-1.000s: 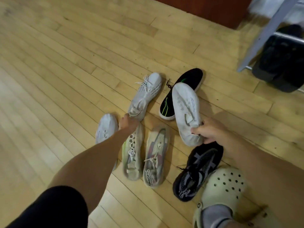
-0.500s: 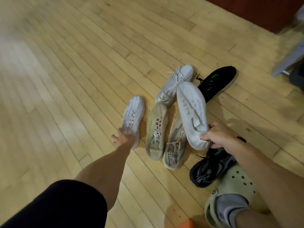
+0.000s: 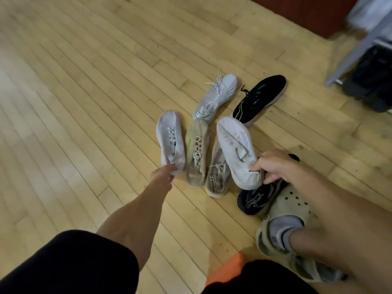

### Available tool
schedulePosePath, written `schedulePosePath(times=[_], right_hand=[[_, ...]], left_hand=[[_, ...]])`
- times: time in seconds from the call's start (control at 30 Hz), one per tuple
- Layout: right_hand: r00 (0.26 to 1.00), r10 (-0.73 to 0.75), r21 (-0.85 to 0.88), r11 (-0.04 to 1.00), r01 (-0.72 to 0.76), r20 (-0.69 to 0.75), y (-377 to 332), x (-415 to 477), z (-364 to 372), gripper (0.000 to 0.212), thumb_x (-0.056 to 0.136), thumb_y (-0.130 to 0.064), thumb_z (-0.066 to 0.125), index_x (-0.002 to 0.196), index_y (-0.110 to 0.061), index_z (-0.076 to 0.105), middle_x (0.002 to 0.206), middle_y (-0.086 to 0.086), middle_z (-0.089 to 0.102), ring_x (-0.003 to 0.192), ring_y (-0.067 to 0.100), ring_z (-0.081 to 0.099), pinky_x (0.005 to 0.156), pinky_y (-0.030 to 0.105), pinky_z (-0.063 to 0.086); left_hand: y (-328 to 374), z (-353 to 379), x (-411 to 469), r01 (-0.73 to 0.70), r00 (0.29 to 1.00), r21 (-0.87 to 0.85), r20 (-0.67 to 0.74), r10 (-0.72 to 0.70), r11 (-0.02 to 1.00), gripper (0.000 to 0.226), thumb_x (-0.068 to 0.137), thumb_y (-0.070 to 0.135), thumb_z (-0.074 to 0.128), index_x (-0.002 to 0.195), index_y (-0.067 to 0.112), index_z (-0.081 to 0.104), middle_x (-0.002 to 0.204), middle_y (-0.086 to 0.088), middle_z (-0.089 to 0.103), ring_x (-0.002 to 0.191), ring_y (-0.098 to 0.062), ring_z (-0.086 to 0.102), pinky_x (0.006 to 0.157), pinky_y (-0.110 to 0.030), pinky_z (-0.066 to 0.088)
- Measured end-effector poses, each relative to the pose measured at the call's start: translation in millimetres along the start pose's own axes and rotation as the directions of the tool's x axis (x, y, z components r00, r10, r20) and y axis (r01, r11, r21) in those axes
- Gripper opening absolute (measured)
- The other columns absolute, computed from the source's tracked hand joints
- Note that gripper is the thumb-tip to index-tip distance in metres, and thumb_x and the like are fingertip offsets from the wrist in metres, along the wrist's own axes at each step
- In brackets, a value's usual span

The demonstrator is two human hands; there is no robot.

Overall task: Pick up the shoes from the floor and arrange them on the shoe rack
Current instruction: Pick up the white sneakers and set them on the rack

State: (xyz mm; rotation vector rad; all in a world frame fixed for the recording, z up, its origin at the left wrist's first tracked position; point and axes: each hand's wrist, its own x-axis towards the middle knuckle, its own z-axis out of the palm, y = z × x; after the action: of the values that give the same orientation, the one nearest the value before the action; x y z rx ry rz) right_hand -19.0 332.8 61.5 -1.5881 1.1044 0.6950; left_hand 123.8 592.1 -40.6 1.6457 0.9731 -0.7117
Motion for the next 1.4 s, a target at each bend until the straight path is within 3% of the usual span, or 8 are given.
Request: schedulePosePath(times=[0.23,0.33,0.47,0.6,0.73,0.93,1.17,1.4], right_hand=[[0.996,-0.067,0.095,0.993,0.072,-0.062,-24,-41,-39,0.047,0.09,-0.005,0.062,0.134,0.002,0.047,0.14,0.021,0.049,0.121,0.039,0.055,0.096,0.045,0.05],[0.982,-0.112,0.092,0.988,0.126,-0.149,-35,-63,-71,0.046,0.087,-0.005,0.066,0.13,0.002,0.051,0.136,0.019,0.054,0.12,0.039,0.056,0.094,0.044,0.052],[0.945,-0.167,0.075,0.978,0.195,-0.282,-36,-99,-131,0.04,0.082,-0.005,0.072,0.119,0.005,0.061,0.12,0.017,0.065,0.113,0.041,0.062,0.096,0.053,0.05],[0.891,-0.201,0.022,0.973,0.229,-0.406,-16,-143,-197,0.039,0.078,-0.003,0.073,0.113,0.01,0.063,0.084,0.026,0.063,0.056,0.026,0.056,0.053,0.034,0.055],[0.834,-0.171,0.064,0.969,0.239,-0.524,31,-188,-250,0.03,0.076,-0.003,0.073,0.106,0.001,0.069,0.098,0.025,0.069,0.08,0.034,0.066,0.08,0.043,0.058],[0.783,-0.014,0.353,0.888,0.296,-0.621,123,-231,-289,0.019,0.083,0.0,0.068,0.102,0.001,0.068,0.074,0.012,0.064,0.054,0.018,0.062,0.054,0.03,0.058],[0.762,0.125,0.542,0.775,0.325,-0.636,180,-208,-308,0.025,0.084,-0.005,0.069,0.105,0.008,0.066,0.096,0.018,0.066,0.082,0.029,0.064,0.074,0.045,0.059],[0.805,0.167,0.629,0.719,0.296,-0.57,195,-147,-334,0.022,0.086,-0.009,0.069,0.104,0.004,0.064,0.098,0.014,0.068,0.081,0.025,0.067,0.054,0.031,0.057]], left_hand=[[46,0,-50,-0.13,0.976,-0.046,0.172,0.137,0.99,0.024,0.073,0.002,0.075,0.087,-0.002,0.056,0.075,-0.009,0.06,0.063,-0.019,0.059,0.087,-0.034,0.054],[67,12,-78,-0.189,0.922,-0.107,0.324,0.214,0.976,0.011,0.08,-0.001,0.068,0.081,-0.001,0.058,0.087,-0.011,0.061,0.072,-0.019,0.061,0.076,-0.028,0.055],[99,55,-139,-0.301,0.701,-0.1,0.651,0.291,0.948,0.009,0.088,0.0,0.055,0.094,0.003,0.06,0.093,-0.008,0.063,0.083,-0.017,0.06,0.074,-0.026,0.056],[122,113,-211,-0.31,0.496,-0.079,0.837,0.232,0.948,0.026,0.087,-0.002,0.056,0.112,0.001,0.057,0.098,-0.011,0.067,0.087,-0.021,0.065,0.07,-0.028,0.061],[117,173,-276,-0.404,0.382,0.004,0.909,0.164,0.915,0.036,0.084,-0.005,0.058,0.12,-0.001,0.055,0.114,-0.017,0.065,0.101,-0.026,0.063,0.069,-0.029,0.061],[78,249,-362,-0.52,0.257,0.112,0.966,0.03,0.847,0.022,0.085,-0.004,0.057,0.105,0.001,0.062,0.107,-0.013,0.068,0.096,-0.022,0.064,0.069,-0.028,0.061],[37,325,-394,-0.536,0.301,0.233,0.951,-0.074,0.812,0.019,0.084,-0.009,0.057,0.102,-0.004,0.059,0.103,-0.017,0.064,0.086,-0.026,0.063,0.06,-0.032,0.062],[34,394,-379,-0.556,0.401,0.295,0.914,-0.061,0.777,0.02,0.084,-0.008,0.058,0.103,-0.003,0.058,0.097,-0.016,0.063,0.083,-0.025,0.063,0.059,-0.034,0.059]])
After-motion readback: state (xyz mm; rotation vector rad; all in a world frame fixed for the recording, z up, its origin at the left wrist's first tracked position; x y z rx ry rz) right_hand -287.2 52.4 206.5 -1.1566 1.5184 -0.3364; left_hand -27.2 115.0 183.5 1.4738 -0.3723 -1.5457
